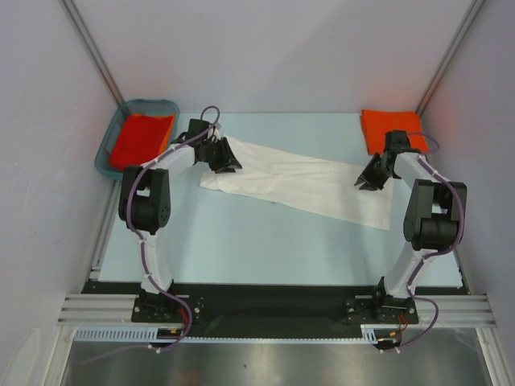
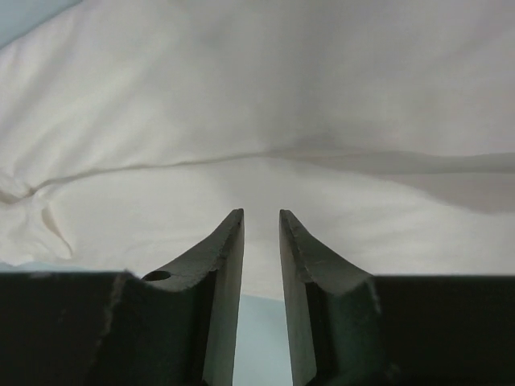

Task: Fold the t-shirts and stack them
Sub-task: Fold the tshirt

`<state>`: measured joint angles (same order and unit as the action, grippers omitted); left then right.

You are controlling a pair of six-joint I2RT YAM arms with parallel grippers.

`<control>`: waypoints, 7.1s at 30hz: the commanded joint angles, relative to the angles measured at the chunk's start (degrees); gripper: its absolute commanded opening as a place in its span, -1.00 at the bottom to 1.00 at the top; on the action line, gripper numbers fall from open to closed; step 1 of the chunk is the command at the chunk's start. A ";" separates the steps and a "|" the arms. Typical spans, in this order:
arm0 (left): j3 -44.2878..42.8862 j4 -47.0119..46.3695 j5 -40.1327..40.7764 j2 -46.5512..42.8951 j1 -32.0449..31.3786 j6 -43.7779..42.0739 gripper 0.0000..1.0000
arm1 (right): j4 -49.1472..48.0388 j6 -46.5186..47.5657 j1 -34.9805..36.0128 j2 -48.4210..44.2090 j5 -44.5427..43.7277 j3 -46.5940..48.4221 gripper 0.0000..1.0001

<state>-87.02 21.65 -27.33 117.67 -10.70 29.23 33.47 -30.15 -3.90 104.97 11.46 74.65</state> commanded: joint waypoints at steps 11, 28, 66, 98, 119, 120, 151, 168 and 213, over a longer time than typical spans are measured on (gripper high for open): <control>-2.62 1.02 0.43 7.75 0.85 -2.60 -0.21 | 1.33 8.44 -11.65 2.07 -6.62 -2.15 -0.39; -5.70 6.39 2.64 5.65 1.65 -6.56 -0.20 | 9.85 9.32 -15.79 3.67 -13.40 5.06 -0.28; -2.36 10.34 6.50 6.44 9.99 -7.35 -0.18 | 6.78 7.56 -16.31 -7.85 -6.72 -17.53 -0.34; -9.64 7.44 26.54 0.37 -6.61 7.77 0.55 | 11.79 15.56 16.46 3.05 -13.84 8.22 0.99; -27.13 16.67 24.97 19.09 -7.23 7.50 0.91 | 12.23 10.39 27.18 14.21 -23.68 6.39 0.99; -27.93 16.32 24.00 20.31 -6.80 7.50 0.91 | 12.40 9.42 27.98 14.04 -22.81 5.34 0.99; -29.63 15.28 26.53 2.42 -2.12 -1.65 0.89 | 21.45 8.26 38.01 -0.37 -8.38 9.81 0.99; -22.83 8.50 21.71 18.29 -5.74 16.11 0.68 | 9.51 10.82 29.21 -4.24 -14.27 -8.28 0.60; -21.36 17.37 23.55 0.37 3.14 -3.92 0.31 | 17.32 10.18 17.03 -21.91 10.77 -7.58 0.53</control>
<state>-113.25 33.89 -8.97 115.83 -8.73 28.91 45.56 -28.56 18.02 82.83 19.27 68.79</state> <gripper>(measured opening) 0.681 0.778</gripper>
